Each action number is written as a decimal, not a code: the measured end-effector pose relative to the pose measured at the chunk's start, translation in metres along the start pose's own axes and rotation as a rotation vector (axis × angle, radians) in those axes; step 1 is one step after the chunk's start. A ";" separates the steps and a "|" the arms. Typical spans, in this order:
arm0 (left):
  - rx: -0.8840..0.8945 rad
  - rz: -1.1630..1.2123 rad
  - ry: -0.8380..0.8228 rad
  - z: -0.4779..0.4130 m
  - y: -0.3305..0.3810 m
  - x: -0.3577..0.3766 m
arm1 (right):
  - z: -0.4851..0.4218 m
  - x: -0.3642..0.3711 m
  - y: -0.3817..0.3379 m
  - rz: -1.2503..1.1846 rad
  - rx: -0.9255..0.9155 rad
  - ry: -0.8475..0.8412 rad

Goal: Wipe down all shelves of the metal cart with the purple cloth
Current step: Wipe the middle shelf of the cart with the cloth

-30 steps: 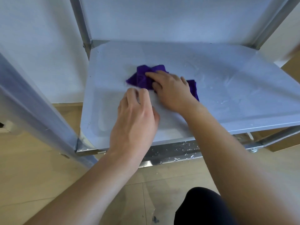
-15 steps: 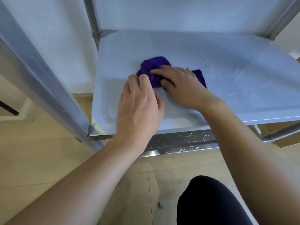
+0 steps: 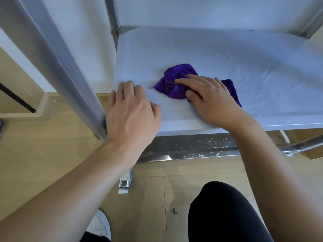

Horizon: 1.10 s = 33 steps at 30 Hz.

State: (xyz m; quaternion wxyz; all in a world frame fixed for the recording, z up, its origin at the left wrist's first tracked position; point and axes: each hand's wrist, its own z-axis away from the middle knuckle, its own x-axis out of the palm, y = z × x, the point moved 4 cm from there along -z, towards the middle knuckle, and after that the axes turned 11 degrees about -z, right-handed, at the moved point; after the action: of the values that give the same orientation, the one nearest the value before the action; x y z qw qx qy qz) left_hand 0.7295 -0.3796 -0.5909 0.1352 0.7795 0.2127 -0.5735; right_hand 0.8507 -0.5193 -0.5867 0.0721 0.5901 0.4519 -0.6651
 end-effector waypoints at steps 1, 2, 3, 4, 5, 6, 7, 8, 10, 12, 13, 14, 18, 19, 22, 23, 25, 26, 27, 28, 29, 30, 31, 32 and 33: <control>-0.001 -0.011 -0.009 0.004 -0.002 0.001 | 0.000 0.000 -0.001 0.000 -0.004 0.004; 0.002 -0.020 -0.022 0.008 -0.002 0.002 | 0.000 -0.001 -0.001 -0.006 -0.001 0.007; 0.006 -0.028 -0.029 0.011 -0.002 0.004 | 0.001 -0.001 -0.002 -0.014 0.011 0.008; 0.007 -0.035 -0.030 0.014 -0.001 0.005 | 0.001 -0.001 -0.003 -0.019 0.025 0.007; 0.005 -0.043 -0.031 0.016 0.000 0.006 | 0.001 0.001 -0.007 -0.019 0.036 0.009; 0.001 -0.049 -0.033 0.016 0.001 0.006 | 0.001 0.006 -0.014 -0.016 0.035 0.014; -0.004 -0.048 -0.034 0.016 0.001 0.006 | 0.001 0.012 -0.024 -0.011 0.011 0.023; -0.012 -0.044 -0.035 0.015 0.001 0.006 | 0.001 0.020 -0.035 -0.003 -0.033 0.033; -0.032 -0.025 -0.034 0.013 0.002 0.005 | 0.002 0.034 -0.053 0.018 -0.107 0.041; -0.044 -0.016 -0.028 0.013 0.003 0.005 | 0.001 0.036 -0.056 0.003 -0.108 0.030; -0.045 -0.016 -0.023 0.012 0.003 0.004 | 0.000 0.034 -0.053 -0.018 -0.098 0.023; -0.044 -0.016 -0.019 0.012 0.004 0.004 | 0.000 0.031 -0.049 -0.039 -0.087 0.015; -0.057 -0.009 -0.036 0.010 0.010 0.005 | -0.001 0.019 -0.031 -0.088 -0.054 -0.049; -0.061 -0.007 -0.047 0.010 0.011 0.005 | -0.001 0.017 -0.026 -0.090 -0.044 -0.048; -0.064 -0.010 -0.084 0.008 0.015 0.005 | 0.000 0.008 -0.010 -0.078 -0.020 -0.025; -0.057 -0.016 -0.092 0.007 0.018 0.005 | 0.001 0.006 -0.007 -0.073 -0.016 -0.019; -0.027 -0.010 -0.091 0.006 0.025 0.002 | 0.001 0.005 -0.005 -0.077 -0.011 -0.014; -0.004 0.005 -0.078 0.006 0.032 0.001 | 0.002 0.004 -0.004 -0.080 -0.008 -0.012; 0.026 0.020 -0.064 0.006 0.038 0.001 | 0.002 0.003 -0.003 -0.080 -0.007 -0.008; 0.063 0.035 -0.054 0.006 0.046 0.000 | 0.003 0.002 -0.002 -0.075 -0.007 -0.004; 0.098 0.049 -0.048 0.006 0.053 0.000 | 0.004 0.001 0.000 -0.068 -0.006 -0.001; 0.126 0.062 -0.045 0.005 0.060 0.000 | 0.006 0.000 0.001 -0.064 -0.001 0.003; 0.148 0.073 -0.044 0.005 0.065 -0.001 | 0.008 -0.002 0.004 -0.063 0.007 0.008; 0.166 0.083 -0.043 0.004 0.070 -0.003 | 0.010 -0.004 0.006 -0.062 0.016 0.017; 0.186 0.094 -0.043 0.003 0.074 -0.004 | 0.013 -0.007 0.009 -0.060 0.022 0.027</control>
State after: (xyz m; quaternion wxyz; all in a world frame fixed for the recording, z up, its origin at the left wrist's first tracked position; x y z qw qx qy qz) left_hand 0.7616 -0.4460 -0.5904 0.0937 0.7852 0.1190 -0.6005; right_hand 0.8493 -0.5361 -0.5867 0.0395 0.5858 0.4628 -0.6641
